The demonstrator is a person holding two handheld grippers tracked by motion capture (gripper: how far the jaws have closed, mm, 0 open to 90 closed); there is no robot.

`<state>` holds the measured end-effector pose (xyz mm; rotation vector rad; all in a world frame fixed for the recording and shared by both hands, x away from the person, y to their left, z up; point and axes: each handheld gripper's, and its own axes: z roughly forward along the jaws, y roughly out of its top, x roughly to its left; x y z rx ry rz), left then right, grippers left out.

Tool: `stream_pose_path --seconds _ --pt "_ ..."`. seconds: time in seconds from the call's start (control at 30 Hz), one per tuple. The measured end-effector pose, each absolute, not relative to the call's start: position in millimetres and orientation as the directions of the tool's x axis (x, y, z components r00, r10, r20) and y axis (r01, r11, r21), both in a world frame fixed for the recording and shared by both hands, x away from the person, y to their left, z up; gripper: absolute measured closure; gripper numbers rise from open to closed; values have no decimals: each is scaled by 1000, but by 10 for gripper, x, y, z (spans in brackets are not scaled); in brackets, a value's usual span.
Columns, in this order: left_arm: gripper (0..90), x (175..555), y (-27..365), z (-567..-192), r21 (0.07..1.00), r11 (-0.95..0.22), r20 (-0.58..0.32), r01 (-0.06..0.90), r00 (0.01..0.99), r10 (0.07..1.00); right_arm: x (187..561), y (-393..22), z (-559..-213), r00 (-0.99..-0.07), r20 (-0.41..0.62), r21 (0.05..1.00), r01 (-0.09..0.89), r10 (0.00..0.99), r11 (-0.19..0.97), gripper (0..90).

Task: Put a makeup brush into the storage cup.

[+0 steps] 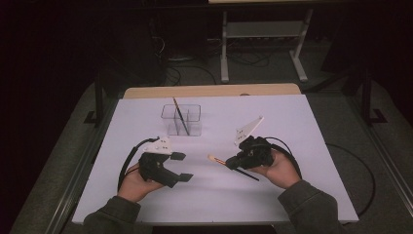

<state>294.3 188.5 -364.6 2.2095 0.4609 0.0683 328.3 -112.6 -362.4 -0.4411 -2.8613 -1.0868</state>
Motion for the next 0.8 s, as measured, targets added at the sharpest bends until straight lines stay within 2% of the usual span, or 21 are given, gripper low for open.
stream_pose_path --seconds 0.47,0.8 --pt "256 2965 1738 -3547 759 -594 -105 268 950 294 3164 -949 -3543 -976 143 655 219 166 723 833" --pt "302 2924 1645 -3456 760 -610 -108 224 969 222 3095 -810 -3496 -983 151 666 181 108 724 833"
